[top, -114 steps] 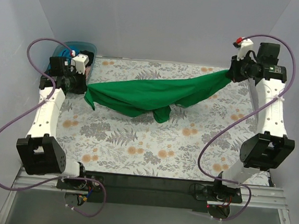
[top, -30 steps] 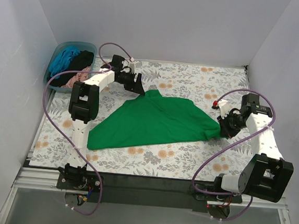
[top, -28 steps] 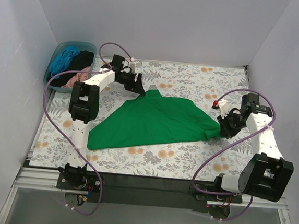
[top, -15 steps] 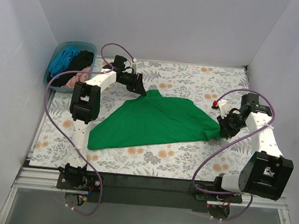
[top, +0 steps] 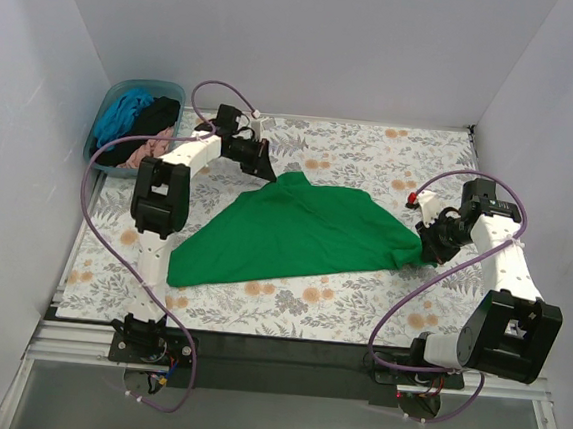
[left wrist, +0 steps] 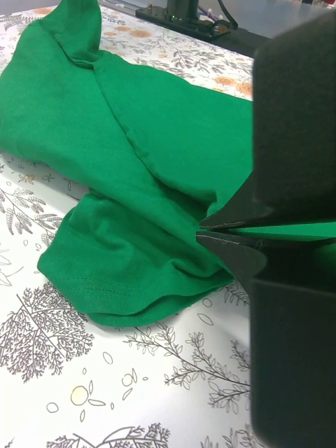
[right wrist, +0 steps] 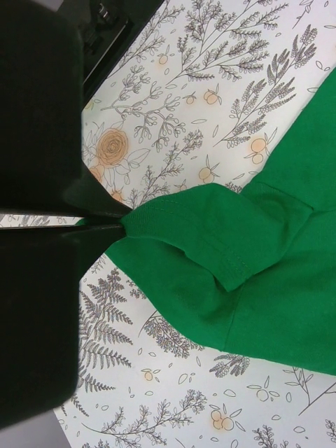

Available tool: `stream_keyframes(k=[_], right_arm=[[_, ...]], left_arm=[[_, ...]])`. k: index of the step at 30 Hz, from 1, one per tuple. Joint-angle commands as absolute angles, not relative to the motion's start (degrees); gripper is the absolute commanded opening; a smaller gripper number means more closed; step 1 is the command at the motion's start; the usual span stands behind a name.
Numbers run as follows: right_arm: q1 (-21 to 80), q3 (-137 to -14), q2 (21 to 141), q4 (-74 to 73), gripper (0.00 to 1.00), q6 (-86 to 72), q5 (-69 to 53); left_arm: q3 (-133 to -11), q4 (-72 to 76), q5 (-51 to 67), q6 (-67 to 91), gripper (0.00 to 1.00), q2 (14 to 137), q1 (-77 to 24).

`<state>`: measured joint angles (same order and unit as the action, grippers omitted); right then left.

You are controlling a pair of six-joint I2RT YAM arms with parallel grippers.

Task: Fold and stack the t-shirts
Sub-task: Flatten the tshirt out

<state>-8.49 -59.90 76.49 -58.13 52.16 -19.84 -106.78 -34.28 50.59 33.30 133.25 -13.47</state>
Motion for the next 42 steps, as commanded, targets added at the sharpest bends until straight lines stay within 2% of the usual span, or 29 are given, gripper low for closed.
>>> stream_keyframes(k=[1,11,22,29,35,40,42], right_arm=[[-8.5,-62.5,76.3,-57.5,0.01,51.2,-20.5],[-8.9,-68.7,75.1,-57.3,0.01,48.5,-19.6],[-11.0,-81.4,68.7,-56.9,0.01,46.1,-18.5],[-11.1,-91.1,63.9,-57.0,0.01,45.3,-17.2],[-11.0,-98.3,64.0,-53.6,0.01,44.0,-16.5],[-11.1,-104.2,73.6,-47.1,0.01,42.5,-14.5],[-11.1,-112.0,81.1,-44.8,0.01,40.1,-13.6]], left_arm=[[-105.9,-34.1,48.9,32.3,0.0,125.3,-13.6],[-101.2,-38.7,43.5,31.3,0.0,111.3,-12.5],[-94.4,-42.2,39.0,36.8,0.0,84.1,-1.2],[-92.8,-45.2,35.2,39.4,0.0,70.5,-0.4],[-96.2,-46.4,31.5,40.4,0.0,68.5,-0.4],[-98.5,-40.4,27.3,40.7,0.0,77.0,-0.4],[-103.2,-37.8,26.7,41.0,0.0,82.1,-0.4]])
